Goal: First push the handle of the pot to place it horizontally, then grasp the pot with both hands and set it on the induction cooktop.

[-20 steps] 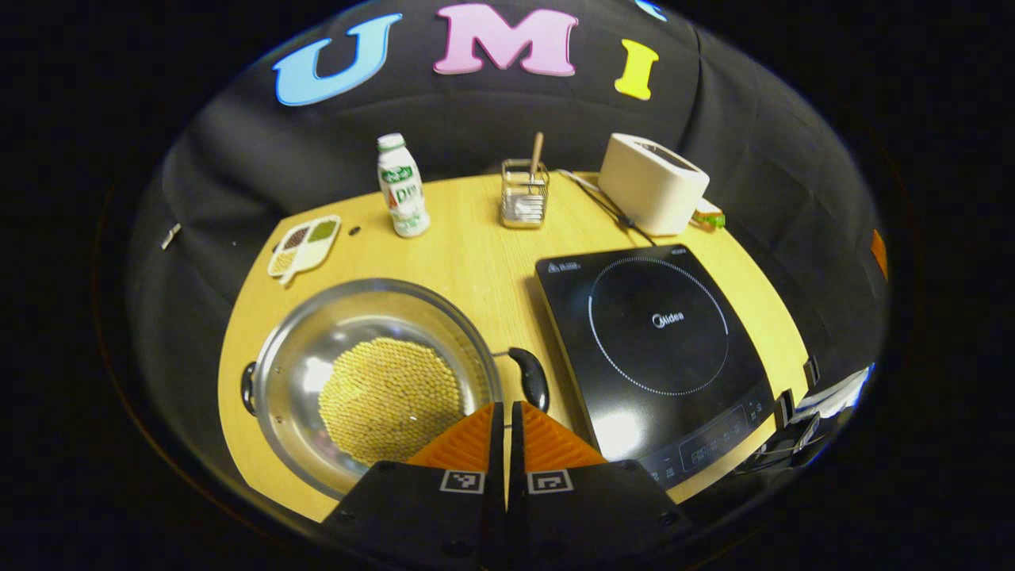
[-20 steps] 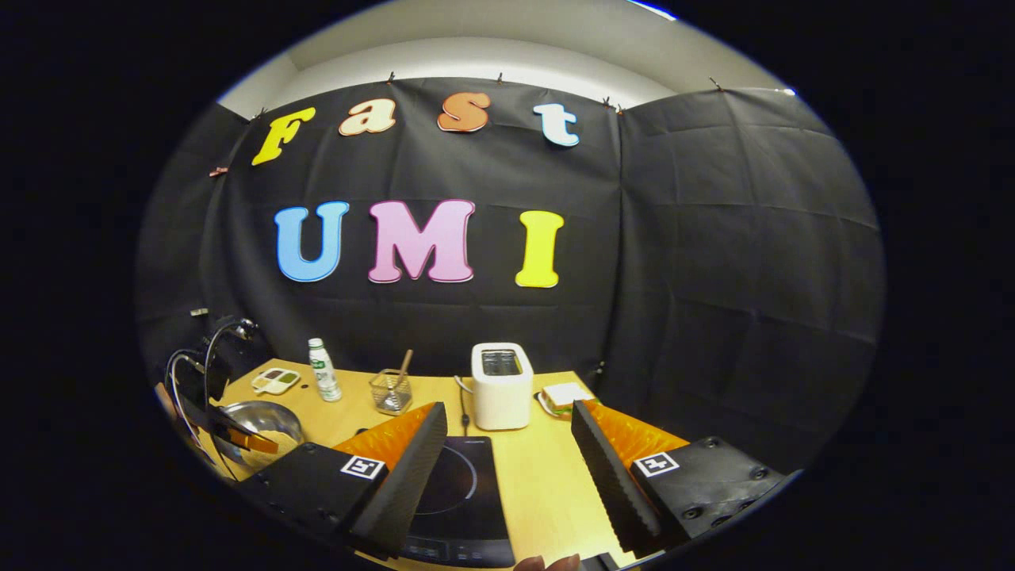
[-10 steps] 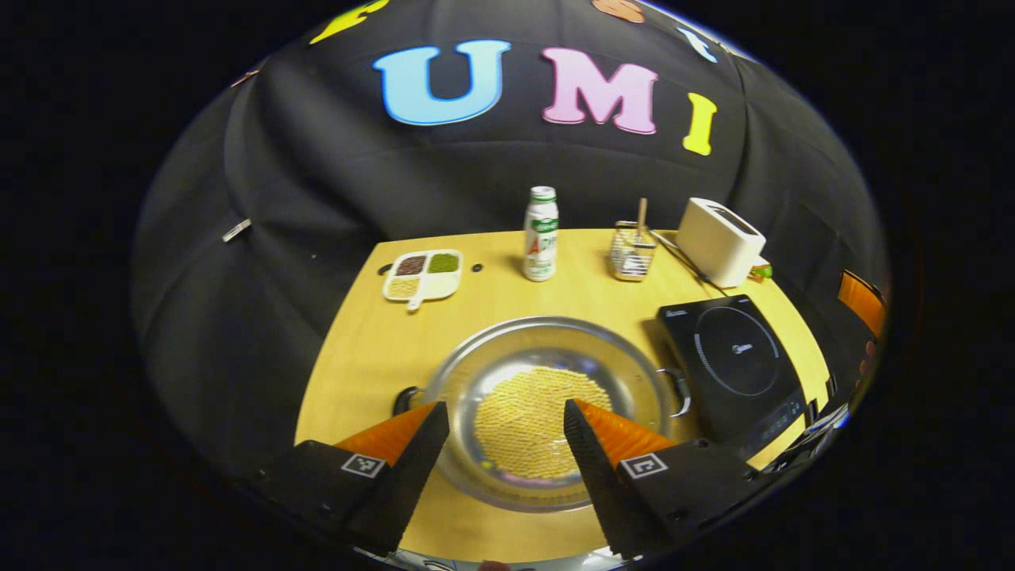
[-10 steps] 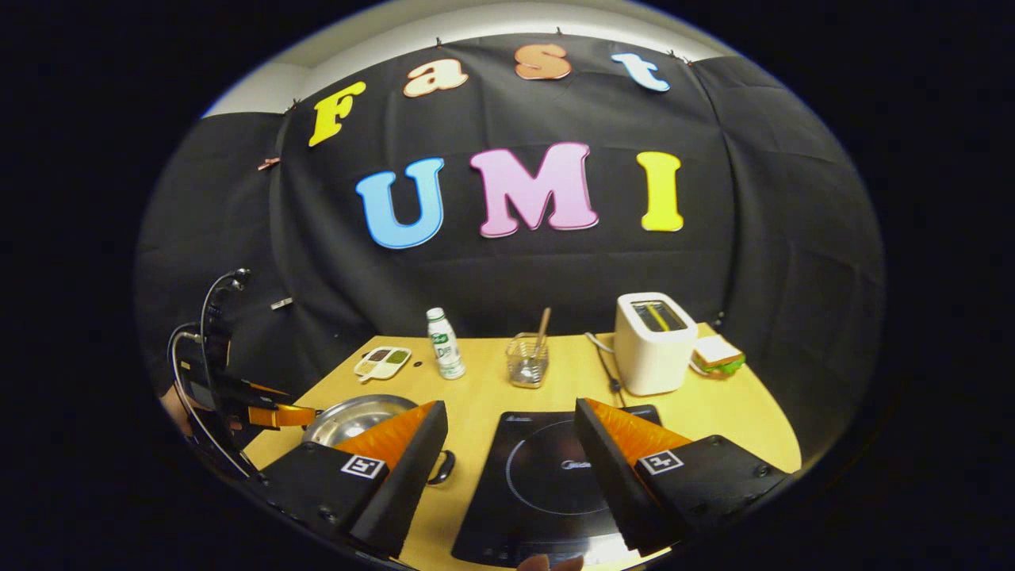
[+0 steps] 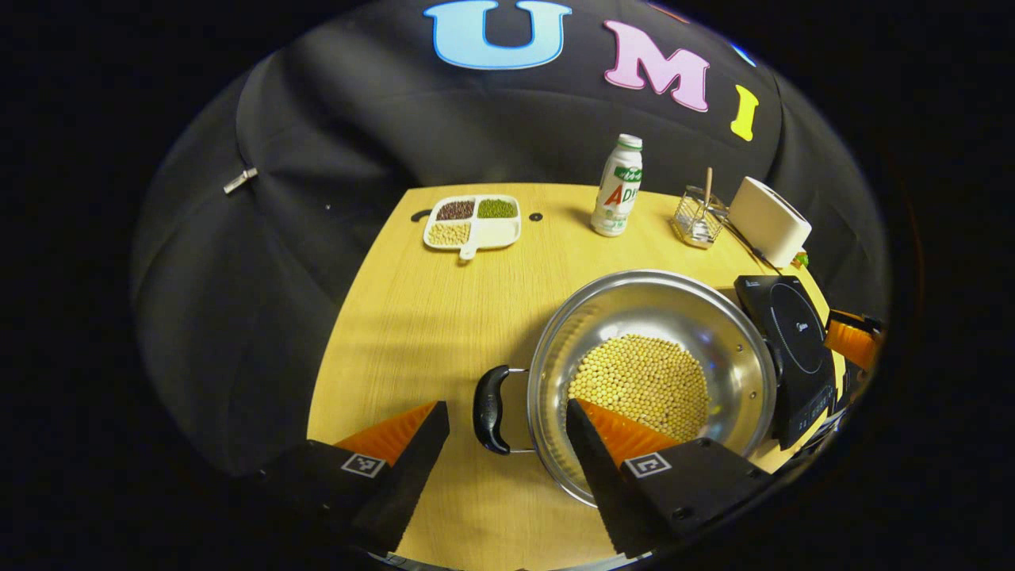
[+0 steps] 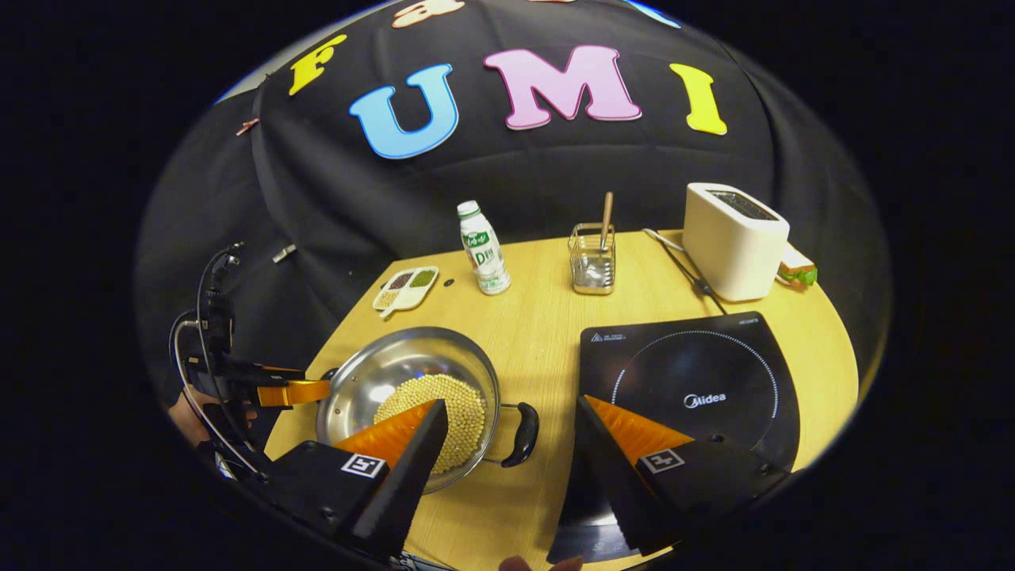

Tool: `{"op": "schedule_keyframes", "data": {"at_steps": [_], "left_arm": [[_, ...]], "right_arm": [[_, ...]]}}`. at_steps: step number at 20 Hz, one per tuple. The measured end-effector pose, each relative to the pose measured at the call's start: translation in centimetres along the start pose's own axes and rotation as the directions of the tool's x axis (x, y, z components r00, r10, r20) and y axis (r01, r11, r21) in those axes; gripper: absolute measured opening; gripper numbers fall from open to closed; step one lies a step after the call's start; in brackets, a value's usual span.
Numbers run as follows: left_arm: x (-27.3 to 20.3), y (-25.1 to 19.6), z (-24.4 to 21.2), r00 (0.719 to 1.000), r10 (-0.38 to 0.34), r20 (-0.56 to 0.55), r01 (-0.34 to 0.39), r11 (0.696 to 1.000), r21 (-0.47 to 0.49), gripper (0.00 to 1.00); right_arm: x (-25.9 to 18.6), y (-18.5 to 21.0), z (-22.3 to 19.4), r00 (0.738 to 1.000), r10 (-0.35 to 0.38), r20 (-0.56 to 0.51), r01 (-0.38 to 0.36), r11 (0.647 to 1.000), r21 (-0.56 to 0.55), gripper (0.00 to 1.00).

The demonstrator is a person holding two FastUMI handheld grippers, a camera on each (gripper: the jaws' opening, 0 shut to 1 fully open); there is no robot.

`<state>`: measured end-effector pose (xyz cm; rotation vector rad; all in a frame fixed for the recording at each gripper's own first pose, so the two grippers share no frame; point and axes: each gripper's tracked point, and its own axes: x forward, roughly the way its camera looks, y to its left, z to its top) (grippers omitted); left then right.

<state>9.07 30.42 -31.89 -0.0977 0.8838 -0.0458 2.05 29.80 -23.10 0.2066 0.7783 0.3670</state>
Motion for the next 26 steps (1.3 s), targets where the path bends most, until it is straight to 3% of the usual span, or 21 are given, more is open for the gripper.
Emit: {"op": "schedule_keyframes", "data": {"at_steps": [4, 7, 13, 16, 17, 20, 24, 25, 26], "left_arm": [[2.6, 0.1, -0.6, 0.999, -0.034, -0.032, 0.033, 0.999, -0.027, 0.93], [3.9, 0.2, -0.6, 0.998, -0.037, -0.042, 0.037, 0.999, -0.02, 0.85], [5.0, 0.0, -0.7, 0.996, -0.063, -0.063, 0.062, 0.998, -0.014, 0.83], [5.4, -0.6, -1.1, 0.994, -0.083, -0.077, 0.081, 0.996, -0.028, 0.73], [5.5, -0.5, -0.9, 0.994, -0.087, -0.06, 0.086, 0.996, -0.029, 0.67], [5.4, -0.6, -1.0, 0.995, -0.089, -0.043, 0.087, 0.995, -0.046, 0.63], [3.8, -0.7, -0.7, 0.997, -0.069, -0.027, 0.067, 0.996, -0.058, 0.57], [3.0, -0.9, -0.7, 0.998, -0.062, -0.025, 0.06, 0.996, -0.065, 0.57], [2.0, -1.1, -0.5, 0.998, -0.053, -0.025, 0.052, 0.996, -0.07, 0.56]], "right_arm": [[3.2, 0.3, -2.2, 0.996, -0.019, -0.093, 0.018, 1.0, -0.008, 0.99], [5.0, 0.2, -3.6, 0.989, -0.033, -0.141, 0.035, 0.999, 0.014, 0.98], [8.4, -0.2, -6.9, 0.963, -0.053, -0.264, 0.072, 0.995, 0.063, 0.94], [9.6, -0.5, -8.1, 0.949, -0.068, -0.307, 0.091, 0.994, 0.062, 0.7], [9.8, -0.4, -7.9, 0.95, -0.067, -0.305, 0.089, 0.994, 0.058, 0.69], [9.9, -0.3, -7.8, 0.953, -0.078, -0.292, 0.096, 0.994, 0.051, 0.58], [9.2, 0.0, -6.5, 0.953, -0.074, -0.293, 0.084, 0.996, 0.023, 0.54], [8.6, 0.3, -5.9, 0.955, -0.064, -0.29, 0.074, 0.997, 0.023, 0.5], [7.9, 0.2, -5.3, 0.955, -0.057, -0.291, 0.064, 0.998, 0.015, 0.54]]}}
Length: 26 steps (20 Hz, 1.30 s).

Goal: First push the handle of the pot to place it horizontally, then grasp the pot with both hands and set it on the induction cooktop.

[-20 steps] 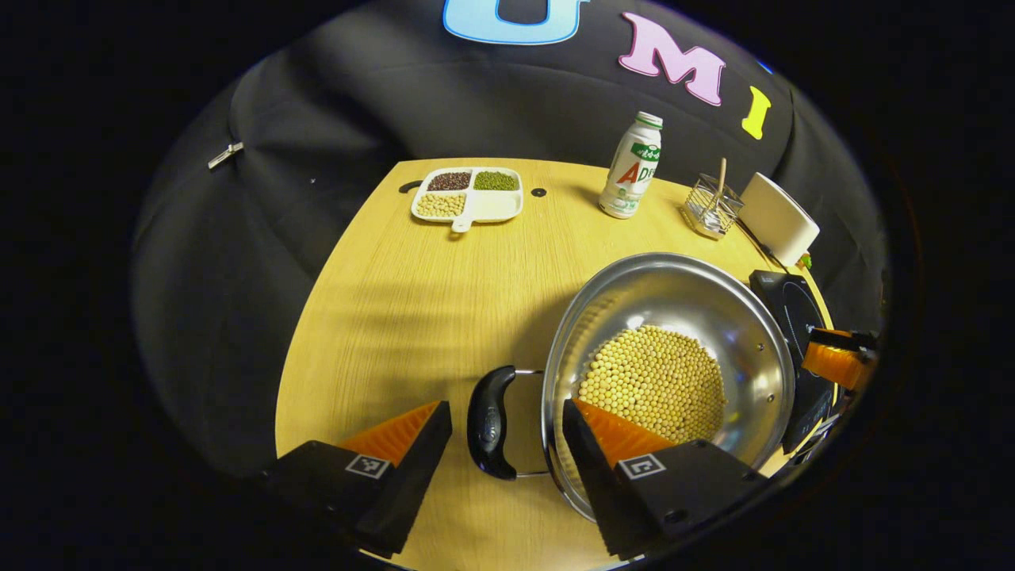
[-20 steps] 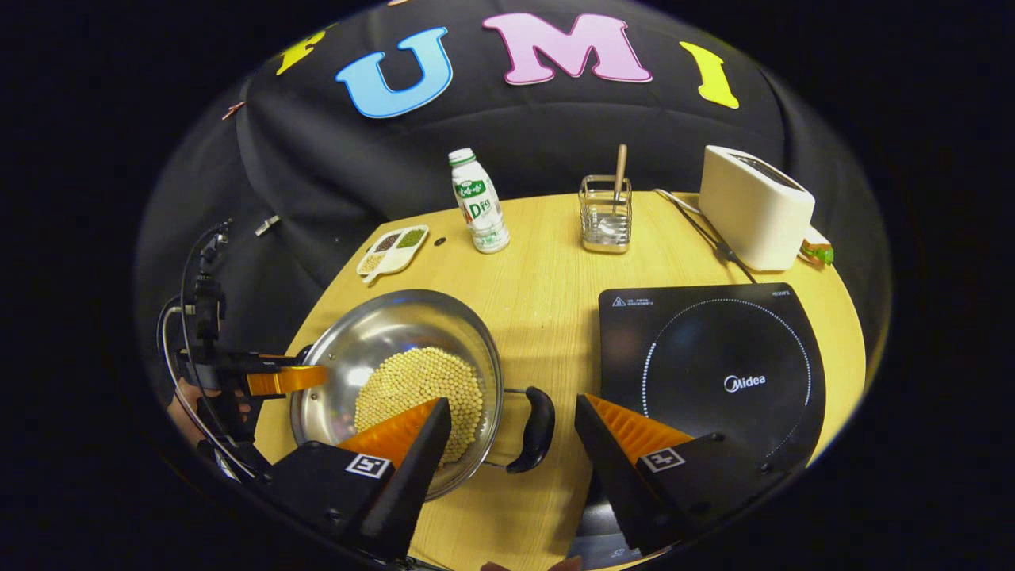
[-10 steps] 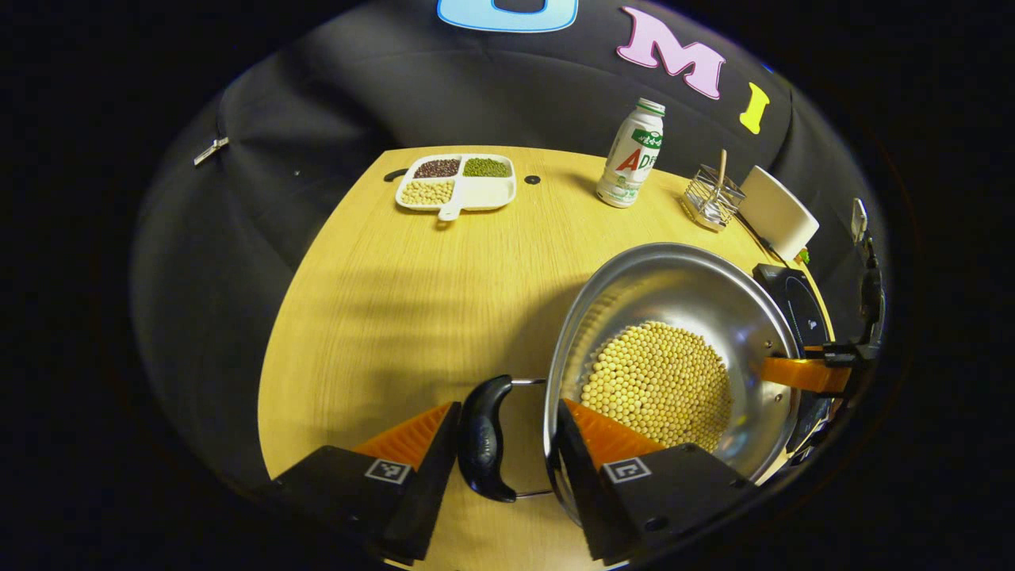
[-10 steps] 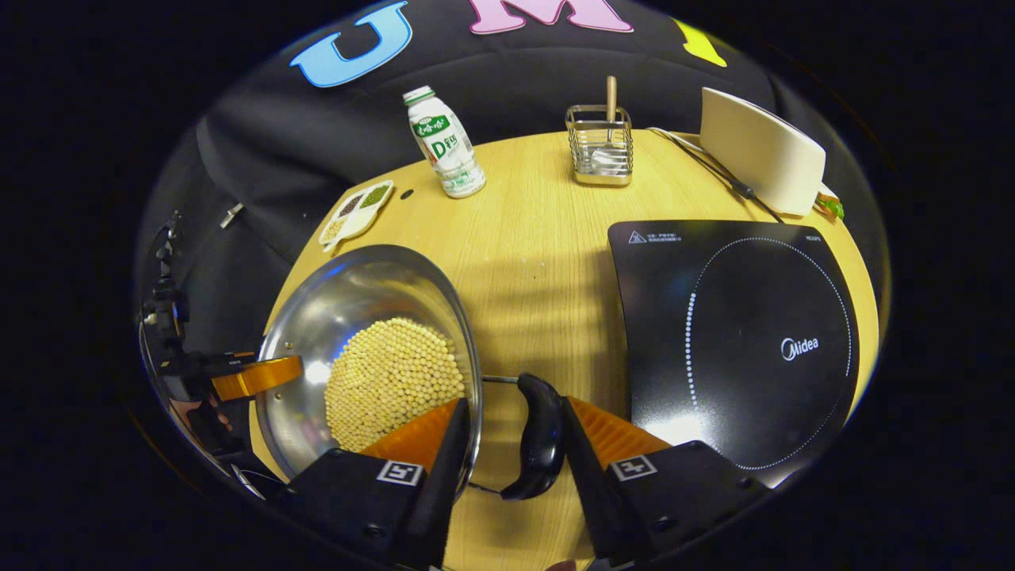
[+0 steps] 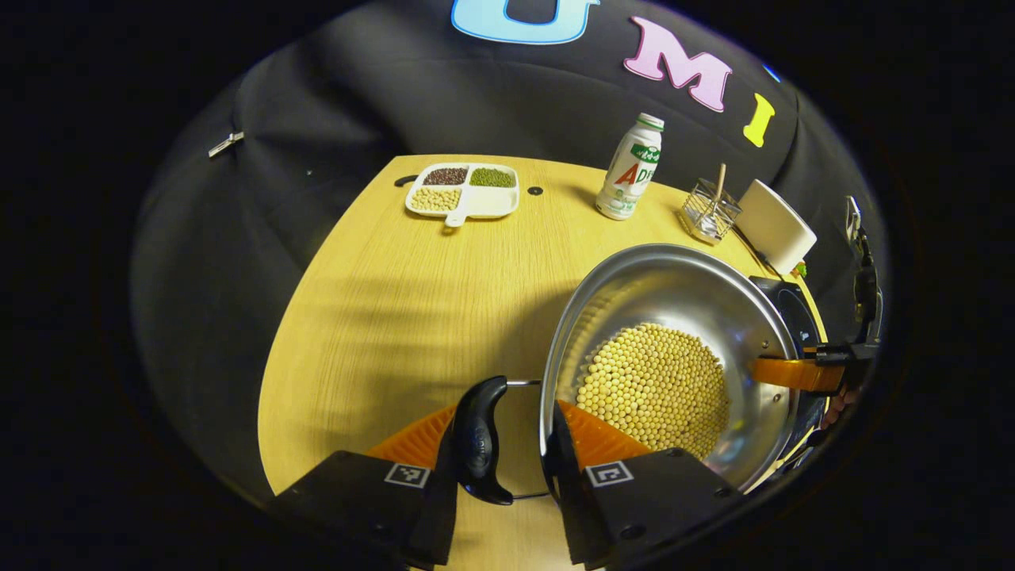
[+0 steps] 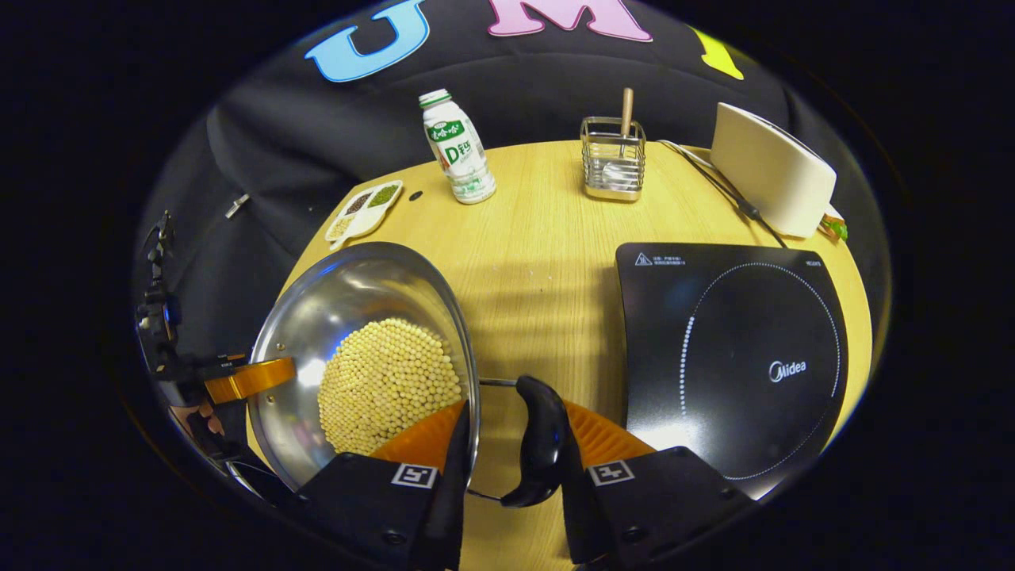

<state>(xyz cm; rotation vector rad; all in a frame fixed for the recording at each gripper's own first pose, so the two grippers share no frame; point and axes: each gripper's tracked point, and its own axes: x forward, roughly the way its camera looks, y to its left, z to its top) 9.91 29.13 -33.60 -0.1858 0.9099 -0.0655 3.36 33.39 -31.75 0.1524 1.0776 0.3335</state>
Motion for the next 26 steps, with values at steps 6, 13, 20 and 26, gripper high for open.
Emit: {"op": "schedule_keyframes", "data": {"at_steps": [6, 13, 20, 26], "left_arm": [[-4.8, -6.5, 0.1, 1.0, -0.005, 0.003, 0.005, 0.999, -0.04, 0.57], [-7.2, -16.4, -0.9, 1.0, -0.024, 0.003, 0.024, 0.999, -0.046, 0.57], [-8.1, -23.9, -0.6, 1.0, -0.017, 0.005, 0.017, 1.0, 0.001, 0.56], [-7.1, -28.7, -0.3, 1.0, -0.027, -0.004, 0.027, 0.999, 0.041, 0.56]], "right_arm": [[-6.7, -3.9, 1.7, 1.0, 0.003, 0.003, -0.003, 1.0, -0.027, 0.5], [-13.2, -12.2, 2.1, 1.0, -0.009, 0.03, 0.01, 1.0, -0.029, 0.49], [-16.5, -19.2, 2.0, 0.999, 0.001, 0.052, -0.002, 1.0, 0.016, 0.54], [-17.6, -24.0, 1.9, 0.999, -0.012, 0.05, 0.01, 0.999, 0.053, 0.54]]}}
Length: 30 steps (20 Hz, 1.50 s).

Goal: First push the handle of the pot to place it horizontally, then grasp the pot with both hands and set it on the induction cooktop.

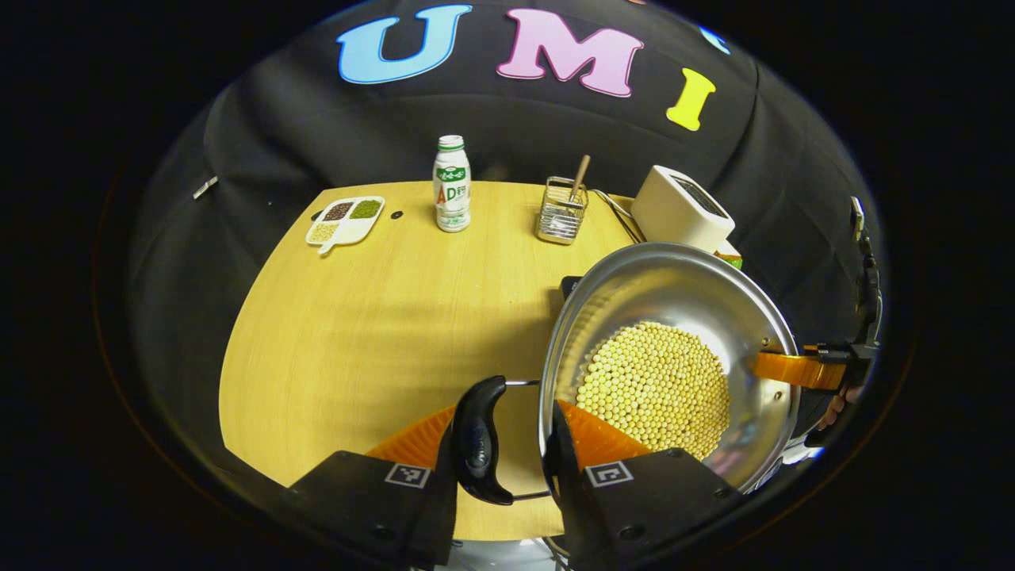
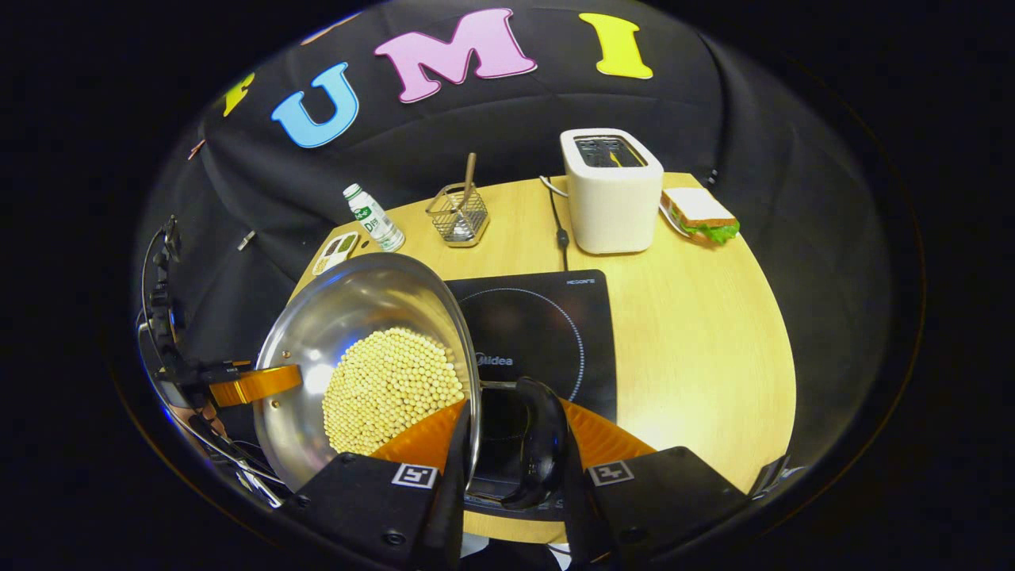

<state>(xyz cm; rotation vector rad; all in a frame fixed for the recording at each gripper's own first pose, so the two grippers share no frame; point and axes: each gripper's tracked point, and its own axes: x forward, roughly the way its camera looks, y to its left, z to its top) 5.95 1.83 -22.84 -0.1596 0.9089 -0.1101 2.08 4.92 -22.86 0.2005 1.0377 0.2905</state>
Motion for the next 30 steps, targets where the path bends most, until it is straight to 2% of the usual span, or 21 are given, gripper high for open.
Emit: {"op": "schedule_keyframes", "data": {"at_steps": [8, 9, 10, 13, 14, 15, 30], "left_arm": [[2.1, -3.9, 0.8, 1.0, -0.022, 0.013, 0.022, 1.0, 0.015, 0.56], [2.4, -4.2, 0.9, 1.0, -0.022, 0.014, 0.022, 1.0, 0.018, 0.56], [2.6, -4.5, 1.1, 1.0, -0.02, 0.017, 0.02, 1.0, 0.016, 0.56], [3.6, -5.5, 1.6, 0.999, -0.018, 0.028, 0.018, 1.0, 0.016, 0.56], [3.9, -5.8, 1.7, 0.999, -0.018, 0.03, 0.018, 1.0, 0.015, 0.56], [4.2, -5.9, 1.7, 0.999, -0.02, 0.027, 0.019, 1.0, 0.014, 0.56], [10.2, -5.1, 2.9, 0.999, -0.044, -0.006, 0.044, 0.999, 0.006, 0.56]], "right_arm": [[-0.2, -4.3, 1.0, 1.0, -0.025, 0.0, 0.025, 1.0, 0.016, 0.54], [-0.1, -4.8, 1.2, 1.0, -0.025, 0.001, 0.025, 1.0, 0.014, 0.49], [0.1, -5.1, 1.4, 1.0, -0.024, 0.004, 0.024, 1.0, 0.011, 0.54], [0.8, -6.3, 2.3, 1.0, -0.028, 0.006, 0.028, 1.0, 0.007, 0.54], [1.0, -6.6, 2.4, 1.0, -0.028, 0.002, 0.028, 1.0, 0.01, 0.49], [1.2, -7.0, 2.4, 1.0, -0.028, -0.005, 0.028, 0.999, 0.015, 0.54], [7.1, -8.2, 3.3, 0.997, -0.068, -0.043, 0.069, 0.997, 0.017, 0.54]]}}
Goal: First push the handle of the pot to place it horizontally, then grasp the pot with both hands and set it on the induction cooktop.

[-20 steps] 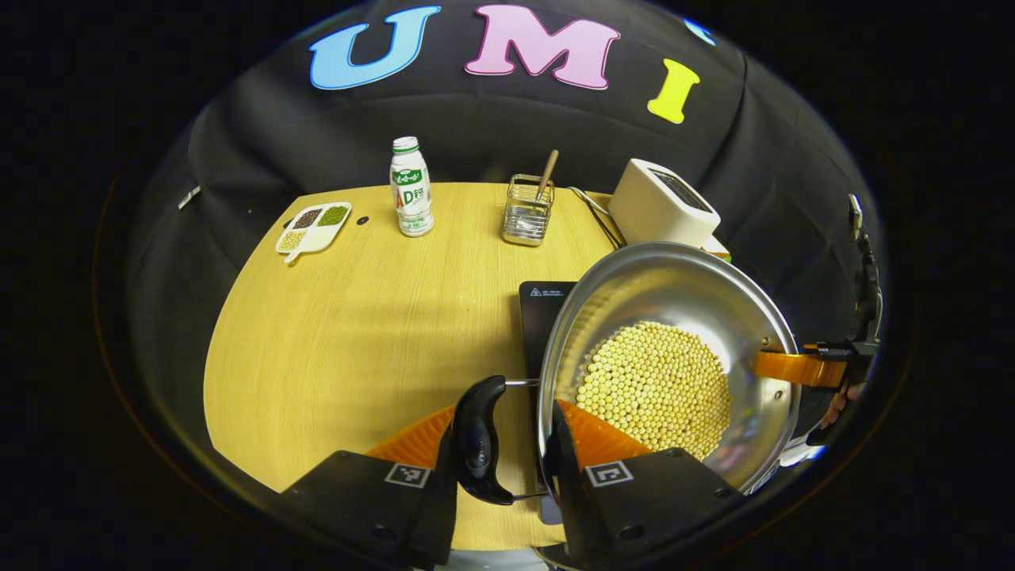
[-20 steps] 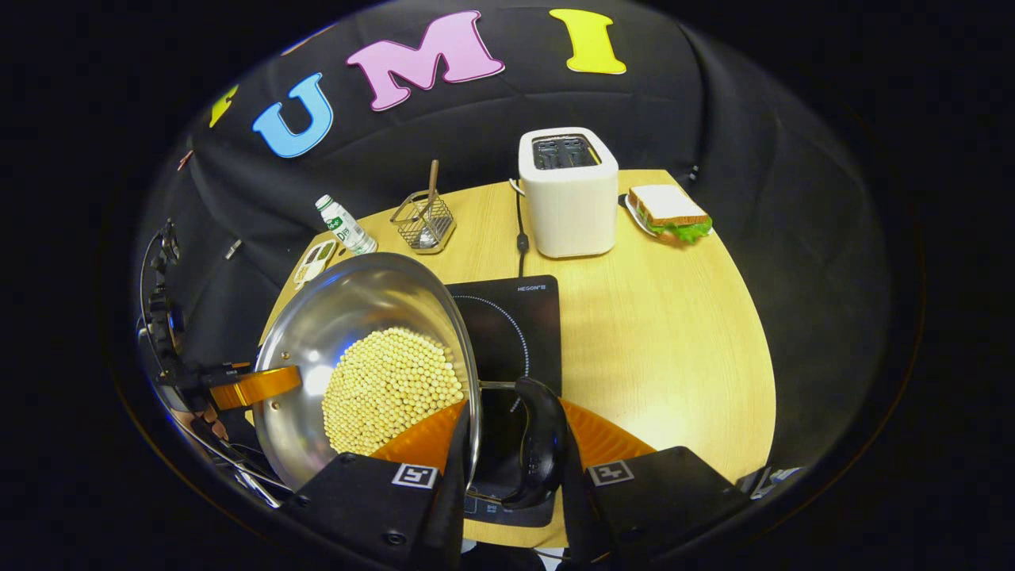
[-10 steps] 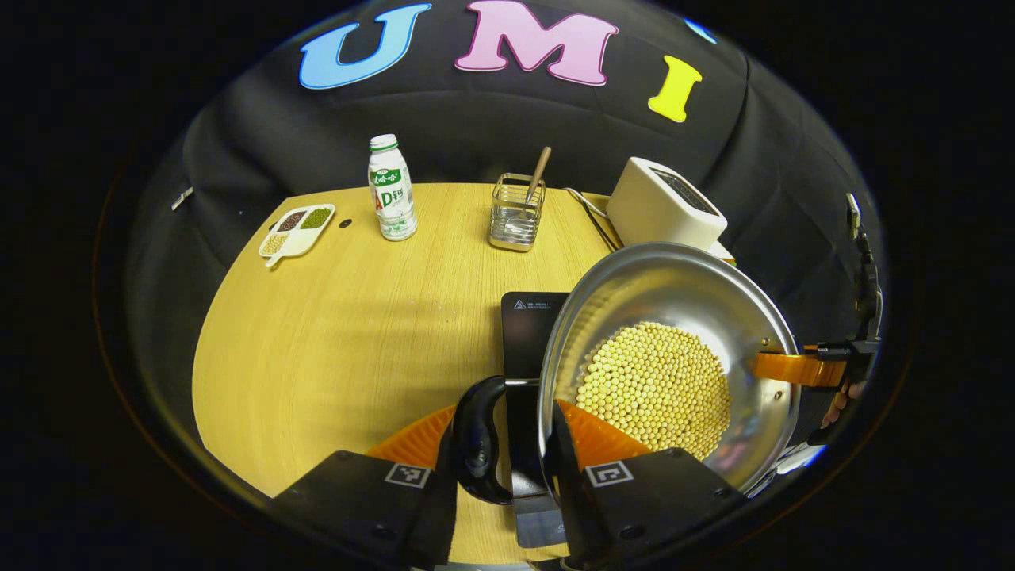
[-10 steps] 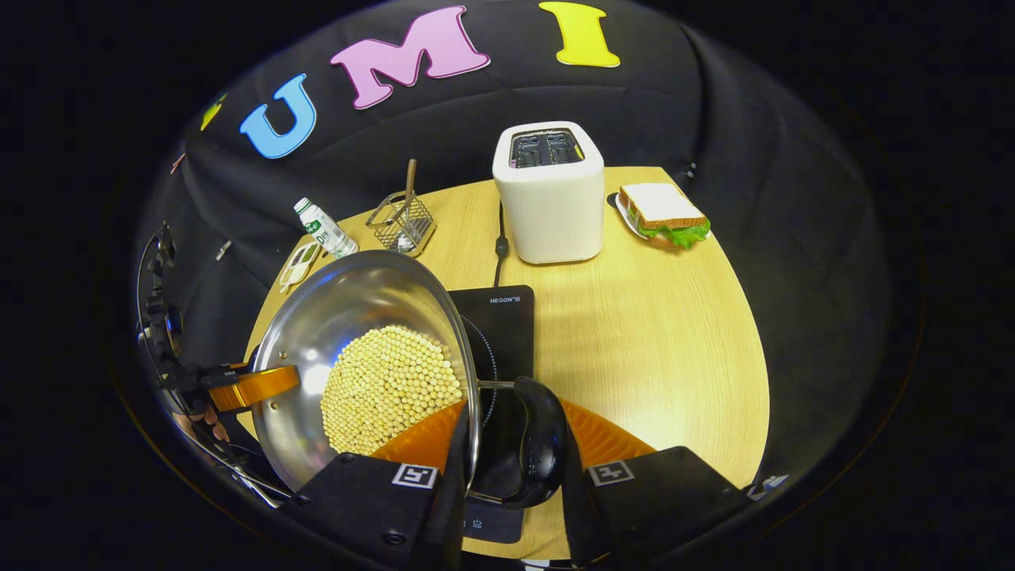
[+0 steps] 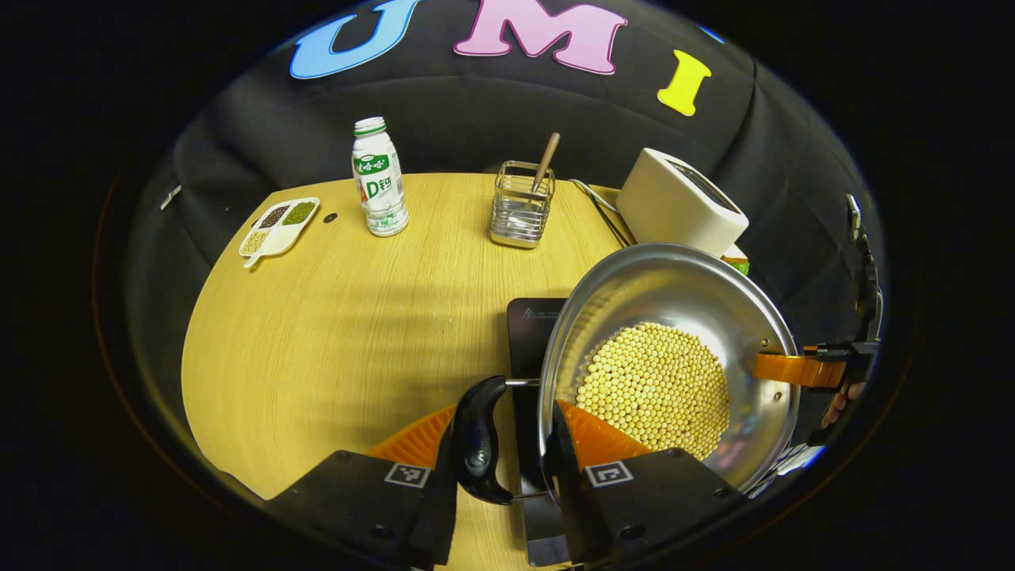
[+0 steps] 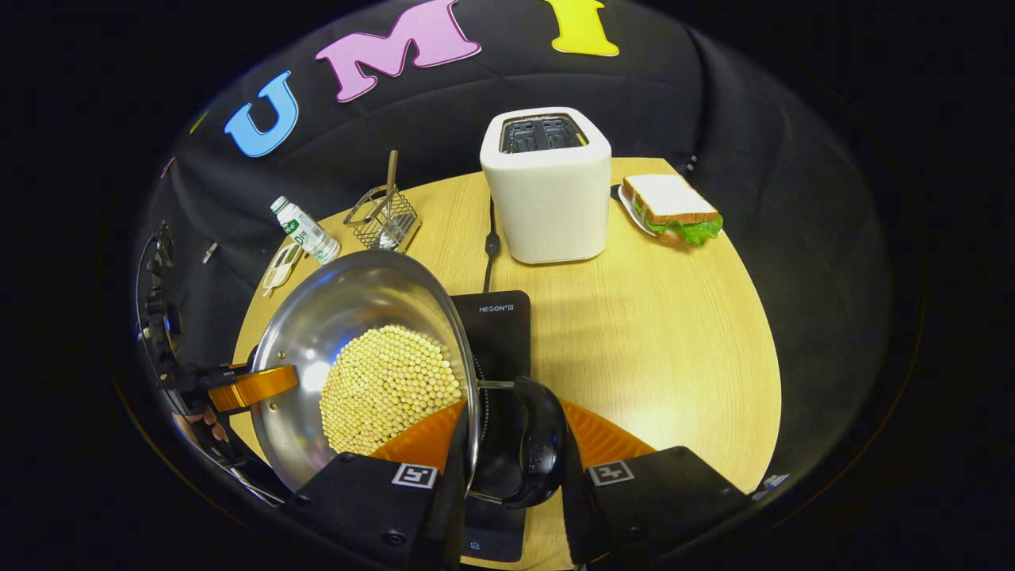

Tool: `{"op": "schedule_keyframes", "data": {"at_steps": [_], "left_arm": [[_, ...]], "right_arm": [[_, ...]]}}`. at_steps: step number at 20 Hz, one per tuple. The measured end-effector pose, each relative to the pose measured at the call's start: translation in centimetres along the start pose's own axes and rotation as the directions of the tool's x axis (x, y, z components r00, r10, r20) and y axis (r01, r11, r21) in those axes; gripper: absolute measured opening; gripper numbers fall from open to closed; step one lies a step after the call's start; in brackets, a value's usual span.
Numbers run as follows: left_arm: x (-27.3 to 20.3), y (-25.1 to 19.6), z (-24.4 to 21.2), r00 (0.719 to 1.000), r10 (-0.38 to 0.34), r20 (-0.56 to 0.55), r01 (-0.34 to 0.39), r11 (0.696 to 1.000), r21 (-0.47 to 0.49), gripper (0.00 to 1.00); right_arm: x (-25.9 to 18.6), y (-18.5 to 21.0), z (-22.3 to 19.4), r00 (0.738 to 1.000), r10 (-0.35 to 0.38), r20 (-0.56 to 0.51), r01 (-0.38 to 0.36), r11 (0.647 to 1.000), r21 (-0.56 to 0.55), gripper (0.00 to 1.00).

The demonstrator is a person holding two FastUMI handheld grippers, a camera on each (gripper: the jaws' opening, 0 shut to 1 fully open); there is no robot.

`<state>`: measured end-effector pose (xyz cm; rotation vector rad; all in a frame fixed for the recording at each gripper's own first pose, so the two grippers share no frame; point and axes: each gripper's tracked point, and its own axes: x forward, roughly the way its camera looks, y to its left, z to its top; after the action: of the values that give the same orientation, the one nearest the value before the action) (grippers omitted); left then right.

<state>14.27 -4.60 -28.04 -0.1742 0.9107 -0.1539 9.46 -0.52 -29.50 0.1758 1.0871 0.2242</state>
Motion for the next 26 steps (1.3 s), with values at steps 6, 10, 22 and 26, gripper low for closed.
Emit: {"op": "schedule_keyframes", "data": {"at_steps": [6, 10, 22, 26], "left_arm": [[1.8, 1.4, 1.0, 1.0, 0.004, 0.015, -0.004, 1.0, 0.008, 0.56], [1.7, 1.5, 1.3, 1.0, 0.007, 0.026, -0.008, 1.0, 0.015, 0.56], [1.9, 0.7, 1.7, 1.0, -0.002, 0.026, 0.001, 1.0, 0.027, 0.59], [1.9, 0.6, 1.6, 1.0, 0.003, 0.021, -0.003, 0.999, 0.042, 0.61]], "right_arm": [[1.5, 0.3, 0.3, 1.0, -0.006, 0.001, 0.006, 1.0, 0.009, 0.54], [1.9, 0.2, 0.2, 1.0, -0.005, -0.004, 0.005, 1.0, 0.028, 0.54], [1.8, -0.6, 0.3, 1.0, -0.015, 0.011, 0.014, 0.997, 0.072, 0.54], [1.6, -0.8, 0.1, 1.0, -0.021, 0.017, 0.02, 0.996, 0.087, 0.56]]}}
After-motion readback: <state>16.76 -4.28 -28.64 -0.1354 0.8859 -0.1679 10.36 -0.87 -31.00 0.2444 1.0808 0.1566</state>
